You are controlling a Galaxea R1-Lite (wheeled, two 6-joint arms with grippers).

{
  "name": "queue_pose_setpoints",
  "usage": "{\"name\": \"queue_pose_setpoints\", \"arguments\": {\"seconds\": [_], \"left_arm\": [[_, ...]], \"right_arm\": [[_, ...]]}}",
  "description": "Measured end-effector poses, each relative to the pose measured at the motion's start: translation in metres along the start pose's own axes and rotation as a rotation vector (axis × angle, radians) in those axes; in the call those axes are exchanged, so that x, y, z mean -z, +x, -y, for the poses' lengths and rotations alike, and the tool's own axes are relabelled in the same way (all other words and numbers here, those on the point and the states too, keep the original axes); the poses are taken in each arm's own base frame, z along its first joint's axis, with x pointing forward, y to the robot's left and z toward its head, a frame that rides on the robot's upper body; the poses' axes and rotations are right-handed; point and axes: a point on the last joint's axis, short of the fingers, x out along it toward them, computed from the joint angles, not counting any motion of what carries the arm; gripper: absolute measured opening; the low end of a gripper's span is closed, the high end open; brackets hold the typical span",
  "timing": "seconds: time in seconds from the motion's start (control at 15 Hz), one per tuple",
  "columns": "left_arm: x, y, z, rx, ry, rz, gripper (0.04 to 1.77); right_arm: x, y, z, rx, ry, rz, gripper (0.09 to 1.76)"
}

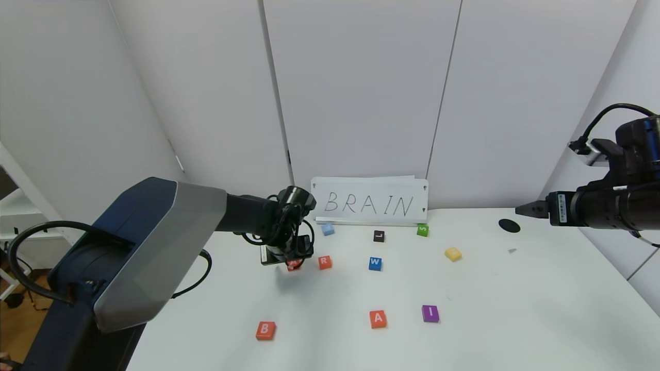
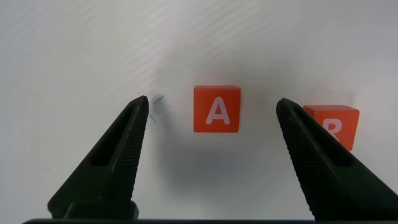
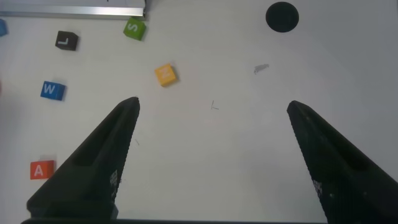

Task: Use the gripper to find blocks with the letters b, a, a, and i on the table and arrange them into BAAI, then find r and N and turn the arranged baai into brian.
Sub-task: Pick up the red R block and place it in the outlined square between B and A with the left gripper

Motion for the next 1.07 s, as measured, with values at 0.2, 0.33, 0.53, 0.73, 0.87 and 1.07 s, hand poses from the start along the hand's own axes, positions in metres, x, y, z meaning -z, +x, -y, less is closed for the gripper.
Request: {"name": "queue_pose_setpoints", "arguments": {"seconds": [0.2, 0.33, 0.53, 0.73, 0.87, 1.07], "left_arm": [[-0.006, -0.018, 0.000, 0.014, -0.004, 0.020, 1.56], [-0.008, -0.031, 0.002, 0.017, 0.002, 0.022, 1.60], [-0.006, -0.050, 0.012, 0.037, 0.009, 0.040, 1.63], [0.001, -0.064, 0.026, 0.062, 0.029, 0.039, 1.66], [0.002, -0.072, 0.036, 0.079, 0.026, 0.042, 1.67], [0.003, -0.075, 0.051, 0.103, 0.025, 0.053, 1.69]], "right_arm": [[0.000, 0.000, 0.000, 0.000, 0.000, 0.000, 1.71], [0.000, -0.001, 0.000, 0.000, 0.001, 0.001, 1.71], [-0.001, -0.002, 0.002, 0.003, 0.003, 0.004, 1.71], [-0.001, -0.002, 0.002, 0.004, 0.004, 0.008, 1.71], [-0.001, -0.002, 0.002, 0.005, 0.004, 0.008, 1.71], [-0.002, -0.002, 0.003, 0.007, 0.006, 0.009, 1.71]]}}
